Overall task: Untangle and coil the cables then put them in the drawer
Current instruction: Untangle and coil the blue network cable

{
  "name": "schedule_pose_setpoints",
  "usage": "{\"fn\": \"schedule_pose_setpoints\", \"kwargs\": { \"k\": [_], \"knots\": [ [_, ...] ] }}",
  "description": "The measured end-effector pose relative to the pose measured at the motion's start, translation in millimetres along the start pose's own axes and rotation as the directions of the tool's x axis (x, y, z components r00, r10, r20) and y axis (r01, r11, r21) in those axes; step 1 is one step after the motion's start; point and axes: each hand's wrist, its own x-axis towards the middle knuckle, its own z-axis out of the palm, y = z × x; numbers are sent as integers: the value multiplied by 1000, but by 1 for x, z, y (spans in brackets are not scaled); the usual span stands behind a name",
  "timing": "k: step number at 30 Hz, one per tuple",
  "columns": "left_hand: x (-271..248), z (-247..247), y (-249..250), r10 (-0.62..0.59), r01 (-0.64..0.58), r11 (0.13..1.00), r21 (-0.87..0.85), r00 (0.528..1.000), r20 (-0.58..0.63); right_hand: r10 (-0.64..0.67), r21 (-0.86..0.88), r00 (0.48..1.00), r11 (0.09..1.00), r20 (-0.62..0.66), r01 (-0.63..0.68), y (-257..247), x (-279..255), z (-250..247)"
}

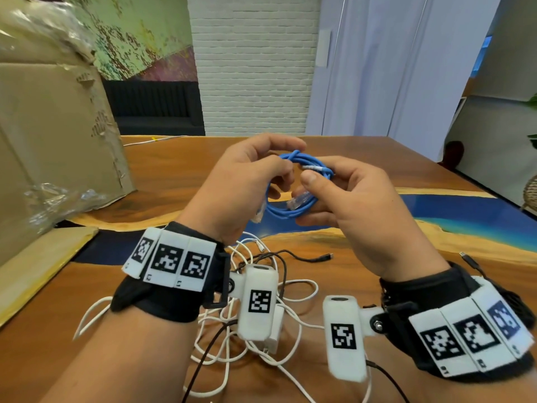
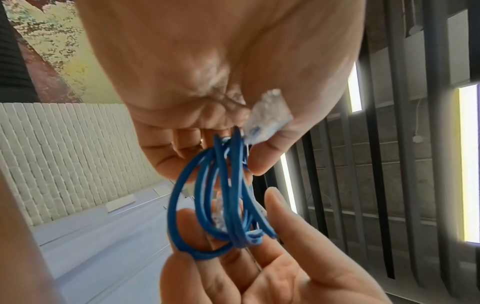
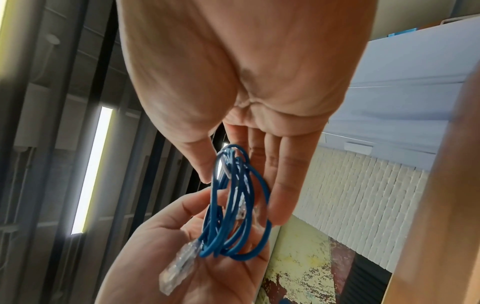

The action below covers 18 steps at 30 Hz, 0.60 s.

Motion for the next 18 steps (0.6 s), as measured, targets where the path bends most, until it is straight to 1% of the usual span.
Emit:
{"fn": "schedule_pose_setpoints", "kwargs": {
  "k": [2, 5, 9, 13, 15, 18],
  "knots": [
    [1, 0, -1, -5, 5, 1000, 17, 1000, -3, 14, 0, 1000, 1000, -4, -14, 1, 1, -2],
    [1, 0, -2, -5, 5, 999, 37, 1000, 3, 15, -46, 1000, 999, -17, -16, 3, 2, -3],
    [1, 2, -3, -20, 19, 999, 30, 1000, 19, -14, -114, 997, 993, -81, 4, 6, 3, -5],
    [2, 3, -5, -66, 68, 995, 68, 998, -21, -7, -141, 991, 990, -135, -13, 4, 3, -10],
    [4, 2, -7, -86, 91, 989, 117, 995, -47, 15, -145, 988, 989, -154, -38, 4, 3, -16],
    [4, -2, -8, -102, 111, 986, 127, 992, -71, 54, -179, 979, 980, -195, -90, 7, 0, -31]
  ]
}}
